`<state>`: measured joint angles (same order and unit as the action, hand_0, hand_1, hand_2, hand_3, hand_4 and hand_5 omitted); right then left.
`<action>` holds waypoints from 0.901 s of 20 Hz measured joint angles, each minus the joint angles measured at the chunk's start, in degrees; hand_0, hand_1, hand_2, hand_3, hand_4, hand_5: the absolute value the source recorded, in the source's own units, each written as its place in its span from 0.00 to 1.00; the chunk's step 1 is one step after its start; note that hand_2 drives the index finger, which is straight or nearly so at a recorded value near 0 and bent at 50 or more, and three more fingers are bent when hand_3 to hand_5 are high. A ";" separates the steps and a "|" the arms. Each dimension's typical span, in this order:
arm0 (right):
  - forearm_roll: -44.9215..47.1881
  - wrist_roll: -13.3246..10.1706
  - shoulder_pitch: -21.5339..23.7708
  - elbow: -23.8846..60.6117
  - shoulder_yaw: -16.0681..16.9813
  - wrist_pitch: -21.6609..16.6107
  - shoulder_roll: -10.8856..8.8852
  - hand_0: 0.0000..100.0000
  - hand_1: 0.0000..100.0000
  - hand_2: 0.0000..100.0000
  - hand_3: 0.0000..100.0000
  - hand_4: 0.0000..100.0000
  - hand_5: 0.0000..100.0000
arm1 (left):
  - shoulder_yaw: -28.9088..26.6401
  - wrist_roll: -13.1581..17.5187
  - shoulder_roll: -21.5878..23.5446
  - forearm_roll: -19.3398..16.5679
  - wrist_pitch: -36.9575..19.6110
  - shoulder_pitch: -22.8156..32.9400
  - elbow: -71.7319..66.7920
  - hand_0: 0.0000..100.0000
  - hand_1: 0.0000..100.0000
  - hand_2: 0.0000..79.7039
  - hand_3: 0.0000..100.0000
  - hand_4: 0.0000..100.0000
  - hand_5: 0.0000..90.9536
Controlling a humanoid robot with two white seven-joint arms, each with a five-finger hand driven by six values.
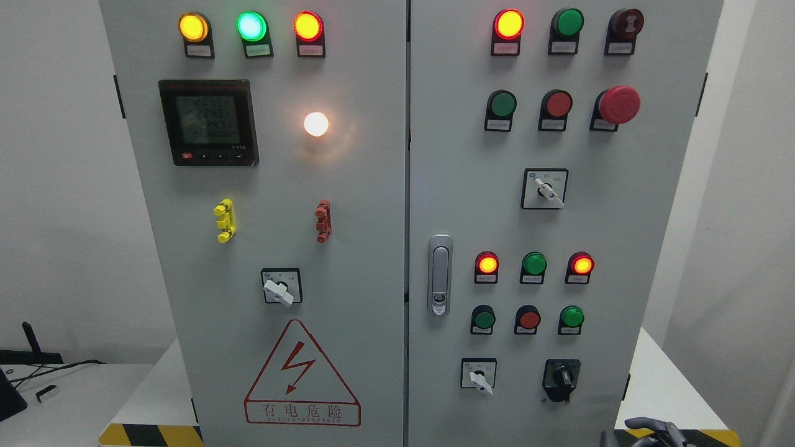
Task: Trip black knob to open circuit
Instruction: 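Raise the right hand up toward the black rotary knob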
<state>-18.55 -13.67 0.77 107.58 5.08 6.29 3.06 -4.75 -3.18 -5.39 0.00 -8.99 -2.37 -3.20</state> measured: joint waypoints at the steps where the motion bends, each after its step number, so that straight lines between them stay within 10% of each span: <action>1: 0.01 0.00 -0.12 -0.02 -0.18 0.11 0.07 0.25 0.67 0.48 0.78 0.82 0.95 | 0.00 0.00 0.00 0.00 0.00 0.00 0.00 0.12 0.39 0.00 0.00 0.00 0.00; 18: 0.16 0.33 -2.65 -3.07 -2.44 3.63 1.53 0.22 0.67 0.47 0.78 0.82 0.95 | 0.00 0.00 -0.01 0.00 0.00 0.00 0.00 0.12 0.39 0.00 0.00 0.00 0.00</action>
<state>-18.39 -13.34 -1.87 104.51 2.63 9.93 4.59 -4.75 -3.18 -5.39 0.00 -8.99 -2.37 -3.21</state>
